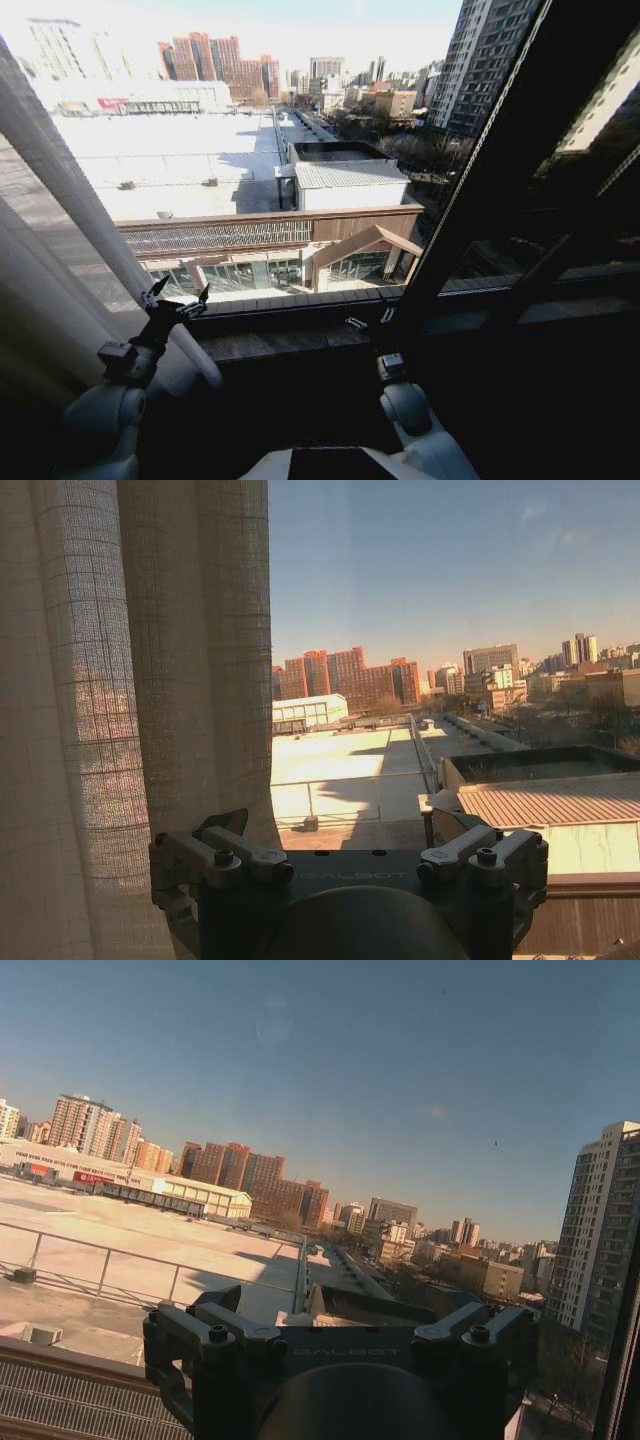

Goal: Open the curtains by pulling them apart, changing their state from closed to fully open.

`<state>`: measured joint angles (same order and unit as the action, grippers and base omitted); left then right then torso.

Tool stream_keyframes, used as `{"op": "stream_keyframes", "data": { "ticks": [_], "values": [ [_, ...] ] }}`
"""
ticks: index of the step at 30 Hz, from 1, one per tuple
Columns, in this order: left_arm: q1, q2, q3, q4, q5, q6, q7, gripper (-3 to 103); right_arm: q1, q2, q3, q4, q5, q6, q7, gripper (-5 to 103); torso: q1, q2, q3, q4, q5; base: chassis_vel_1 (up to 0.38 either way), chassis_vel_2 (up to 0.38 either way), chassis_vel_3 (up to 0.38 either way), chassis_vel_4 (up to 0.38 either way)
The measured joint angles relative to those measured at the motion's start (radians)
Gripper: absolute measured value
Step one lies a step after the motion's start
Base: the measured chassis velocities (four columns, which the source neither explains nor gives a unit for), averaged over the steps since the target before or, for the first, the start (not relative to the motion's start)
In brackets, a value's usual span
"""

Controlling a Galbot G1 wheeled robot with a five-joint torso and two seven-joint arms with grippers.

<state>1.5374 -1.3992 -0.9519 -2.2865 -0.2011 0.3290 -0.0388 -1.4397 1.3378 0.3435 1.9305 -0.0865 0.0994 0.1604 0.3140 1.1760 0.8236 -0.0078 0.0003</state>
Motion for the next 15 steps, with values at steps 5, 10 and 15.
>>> {"op": "stream_keyframes", "data": {
  "ticks": [5, 10, 15],
  "values": [
    [0.077, -0.061, -0.023, -0.030, -0.045, -0.098, -0.010, 100, 0.016, 0.017, -0.019, 0.041, 0.018, -0.105, -0.015, 100, 0.000, 0.000, 0.000, 0.0005, 0.0000, 0.000, 0.000, 0.000, 0.000],
    [0.108, -0.088, -0.024, 0.024, -0.054, -0.307, 0.090, 100, 0.011, 0.017, -0.029, 0.081, 0.020, -0.181, -0.027, 100, 0.000, 0.000, 0.000, 0.0001, -0.0001, 0.000, 0.000, 0.000, 0.000],
    [0.112, -0.096, -0.034, 0.034, -0.057, -0.307, 0.093, 100, 0.002, 0.009, -0.017, 0.099, 0.024, -0.206, -0.028, 100, 0.000, 0.000, 0.000, 0.0003, -0.0001, -0.024, -0.013, 0.018, 0.022]
  ]
}}
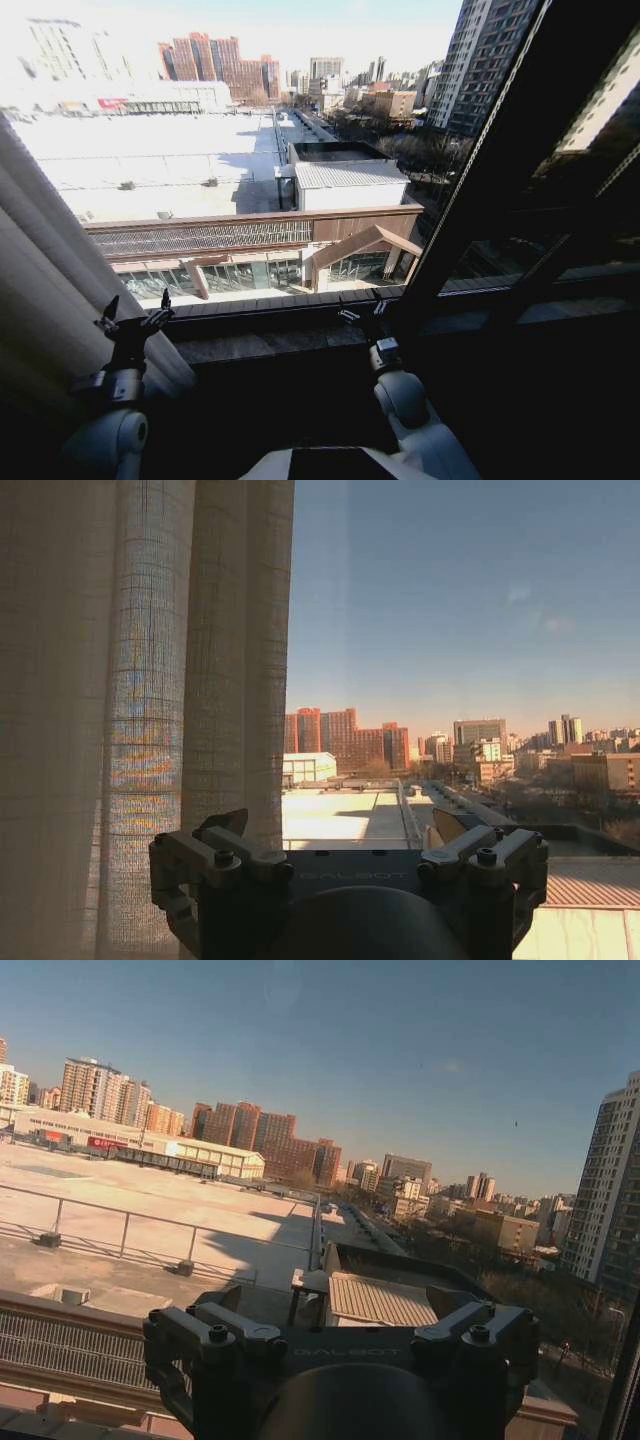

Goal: Open the curtains by pulling them apart, changing their state from closed to fully open.

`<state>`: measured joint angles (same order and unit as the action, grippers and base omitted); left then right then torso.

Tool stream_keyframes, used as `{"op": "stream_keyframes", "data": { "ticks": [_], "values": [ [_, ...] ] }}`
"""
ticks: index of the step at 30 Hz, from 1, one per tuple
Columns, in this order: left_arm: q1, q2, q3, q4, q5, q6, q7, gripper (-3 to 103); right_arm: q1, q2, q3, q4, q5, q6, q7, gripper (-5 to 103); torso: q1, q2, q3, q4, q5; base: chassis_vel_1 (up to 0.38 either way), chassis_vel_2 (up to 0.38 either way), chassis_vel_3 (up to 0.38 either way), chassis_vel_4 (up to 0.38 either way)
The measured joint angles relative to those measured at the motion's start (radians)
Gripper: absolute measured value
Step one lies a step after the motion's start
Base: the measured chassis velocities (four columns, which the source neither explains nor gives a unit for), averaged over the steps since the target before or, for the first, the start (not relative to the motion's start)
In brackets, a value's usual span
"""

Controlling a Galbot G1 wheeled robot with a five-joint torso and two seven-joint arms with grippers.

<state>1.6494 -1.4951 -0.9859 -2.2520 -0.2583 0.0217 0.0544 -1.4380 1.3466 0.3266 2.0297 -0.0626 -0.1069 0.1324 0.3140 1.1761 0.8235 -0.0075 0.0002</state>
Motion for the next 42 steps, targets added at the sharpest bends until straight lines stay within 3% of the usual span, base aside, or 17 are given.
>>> {"op": "stream_keyframes", "data": {
  "ticks": [11, 20, 42],
  "values": [
    [0.014, 0.010, -0.005, 0.018, 0.006, -0.022, 0.001, 100, -0.013, 0.007, 0.005, 0.001, 0.005, -0.010, 0.000, 100, 0.000, 0.000, 0.000, -0.0001, -0.0001, -0.147, -0.178, 0.159, 0.160],
    [0.059, 0.016, -0.006, 0.025, 0.047, -0.094, 0.016, 100, -0.009, 0.018, -0.004, -0.014, 0.004, -0.010, 0.001, 100, 0.000, 0.000, 0.000, 0.0000, 0.0000, -0.313, -0.296, 0.306, 0.296],
    [0.052, 0.001, -0.001, 0.048, 0.065, -0.110, 0.025, 100, -0.021, 0.017, 0.002, -0.028, 0.002, -0.004, 0.003, 100, 0.000, 0.000, 0.000, 0.0000, -0.0001, -0.342, -0.367, 0.335, 0.376]
  ]
}}
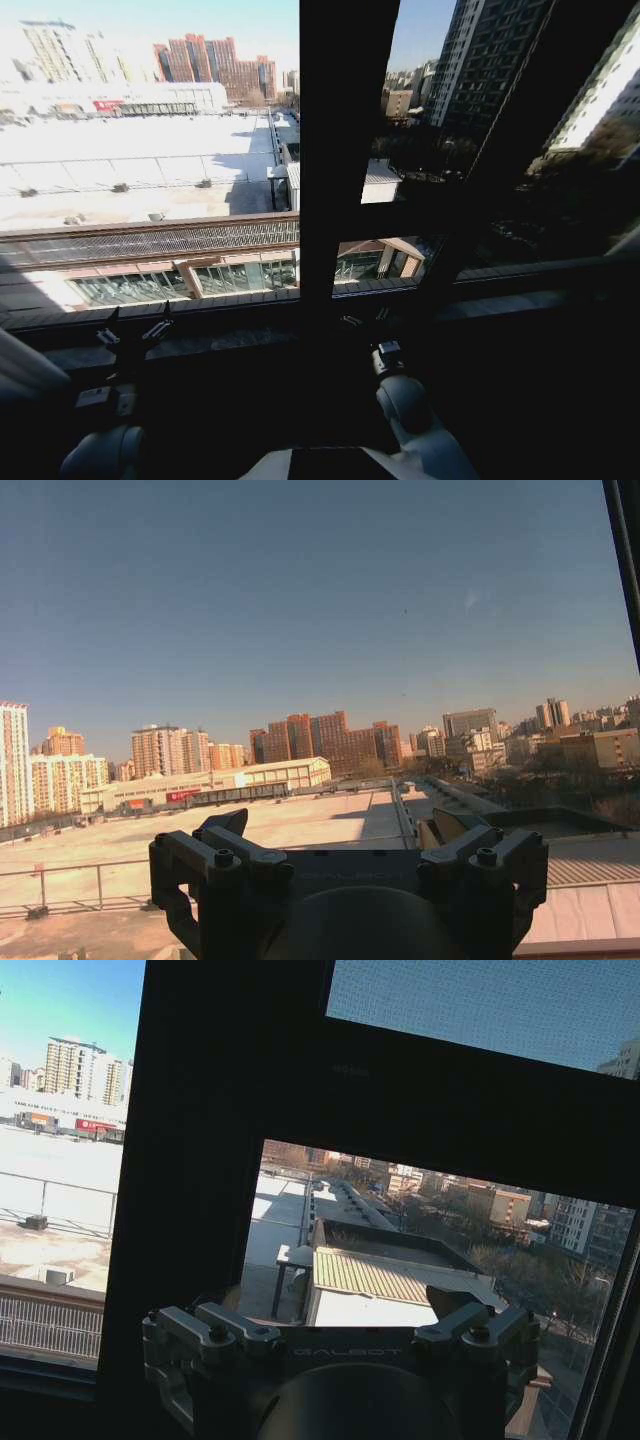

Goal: Open the curtains by pulling them apart, changing their state from closed to fully open.

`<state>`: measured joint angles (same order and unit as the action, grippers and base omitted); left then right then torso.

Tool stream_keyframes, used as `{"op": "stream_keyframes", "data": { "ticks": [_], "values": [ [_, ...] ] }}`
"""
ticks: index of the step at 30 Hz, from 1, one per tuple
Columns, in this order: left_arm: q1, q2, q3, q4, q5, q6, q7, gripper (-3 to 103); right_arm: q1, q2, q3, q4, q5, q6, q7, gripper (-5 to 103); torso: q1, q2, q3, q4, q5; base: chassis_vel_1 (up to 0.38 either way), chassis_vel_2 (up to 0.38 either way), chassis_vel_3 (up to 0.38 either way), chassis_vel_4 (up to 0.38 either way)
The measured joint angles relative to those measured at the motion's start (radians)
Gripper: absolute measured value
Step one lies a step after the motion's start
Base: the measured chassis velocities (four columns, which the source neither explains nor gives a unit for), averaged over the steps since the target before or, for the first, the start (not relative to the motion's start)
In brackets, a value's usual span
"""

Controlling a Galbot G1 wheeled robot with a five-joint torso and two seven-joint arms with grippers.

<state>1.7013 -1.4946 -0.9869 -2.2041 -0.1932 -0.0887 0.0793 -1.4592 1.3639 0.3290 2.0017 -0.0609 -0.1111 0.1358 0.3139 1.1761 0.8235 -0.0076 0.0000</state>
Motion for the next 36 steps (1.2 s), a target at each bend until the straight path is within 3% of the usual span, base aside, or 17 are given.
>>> {"op": "stream_keyframes", "data": {
  "ticks": [26, 36],
  "values": [
    [-0.020, -0.013, -0.001, 0.030, 0.001, -0.013, 0.007, 100, -0.014, -0.001, 0.005, -0.023, -0.004, 0.007, 0.022, 100, 0.000, 0.000, 0.000, -0.0001, 0.0005, -0.289, -0.414, 0.292, 0.419],
    [-0.018, -0.014, -0.001, 0.037, 0.001, -0.022, 0.008, 100, -0.018, 0.001, 0.005, -0.030, -0.007, 0.009, 0.032, 100, 0.000, 0.000, 0.000, 0.0000, 0.0005, -0.144, -0.397, 0.155, 0.403]
  ]
}}
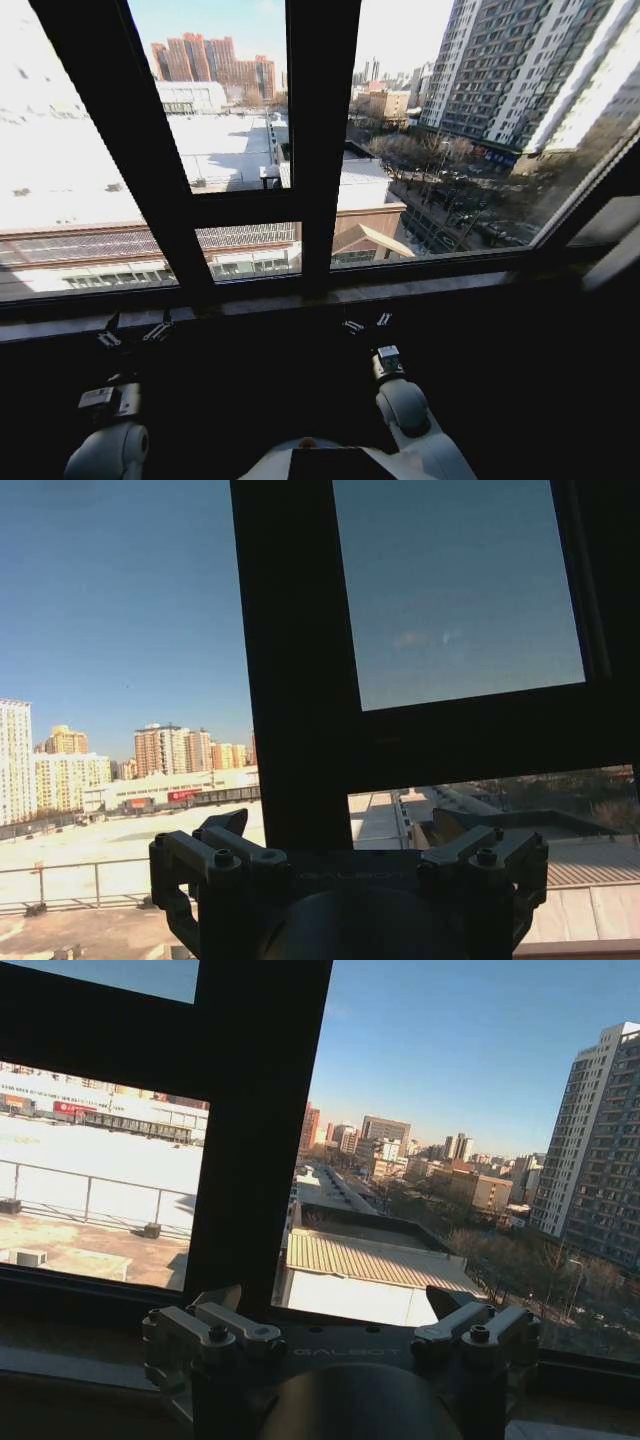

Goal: Open the curtains by pulling them apart, changing their state from closed to fully open.

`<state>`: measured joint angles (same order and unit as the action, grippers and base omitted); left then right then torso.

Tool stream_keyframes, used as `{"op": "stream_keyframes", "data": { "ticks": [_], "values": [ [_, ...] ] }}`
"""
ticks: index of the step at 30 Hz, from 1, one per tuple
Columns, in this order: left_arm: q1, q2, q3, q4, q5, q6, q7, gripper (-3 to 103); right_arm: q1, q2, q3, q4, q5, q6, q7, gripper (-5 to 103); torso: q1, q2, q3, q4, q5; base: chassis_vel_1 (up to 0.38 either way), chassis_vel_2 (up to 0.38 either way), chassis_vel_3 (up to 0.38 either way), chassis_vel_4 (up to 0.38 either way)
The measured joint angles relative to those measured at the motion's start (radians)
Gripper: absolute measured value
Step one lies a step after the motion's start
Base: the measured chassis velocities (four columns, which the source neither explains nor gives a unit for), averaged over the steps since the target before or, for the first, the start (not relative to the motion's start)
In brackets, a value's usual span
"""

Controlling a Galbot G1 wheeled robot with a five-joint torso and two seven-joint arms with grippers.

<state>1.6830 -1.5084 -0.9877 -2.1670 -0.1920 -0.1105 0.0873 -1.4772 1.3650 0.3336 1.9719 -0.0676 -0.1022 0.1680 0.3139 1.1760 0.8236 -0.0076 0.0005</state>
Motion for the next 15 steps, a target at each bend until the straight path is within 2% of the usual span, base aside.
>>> {"op": "stream_keyframes", "data": {
  "ticks": [6, 15],
  "values": [
    [-0.001, -0.001, 0.000, 0.003, 0.000, -0.002, 0.000, 100, -0.003, 0.000, -0.001, -0.001, -0.001, 0.005, 0.003, 100, 0.000, 0.000, 0.000, 0.0000, -0.0004, 0.085, -0.335, -0.089, 0.328],
    [0.003, -0.005, 0.003, 0.012, 0.002, -0.018, 0.000, 100, -0.005, 0.001, -0.002, -0.007, -0.002, 0.023, 0.007, 100, 0.000, 0.000, 0.000, 0.0000, -0.0003, 0.241, -0.392, -0.236, 0.390]
  ]
}}
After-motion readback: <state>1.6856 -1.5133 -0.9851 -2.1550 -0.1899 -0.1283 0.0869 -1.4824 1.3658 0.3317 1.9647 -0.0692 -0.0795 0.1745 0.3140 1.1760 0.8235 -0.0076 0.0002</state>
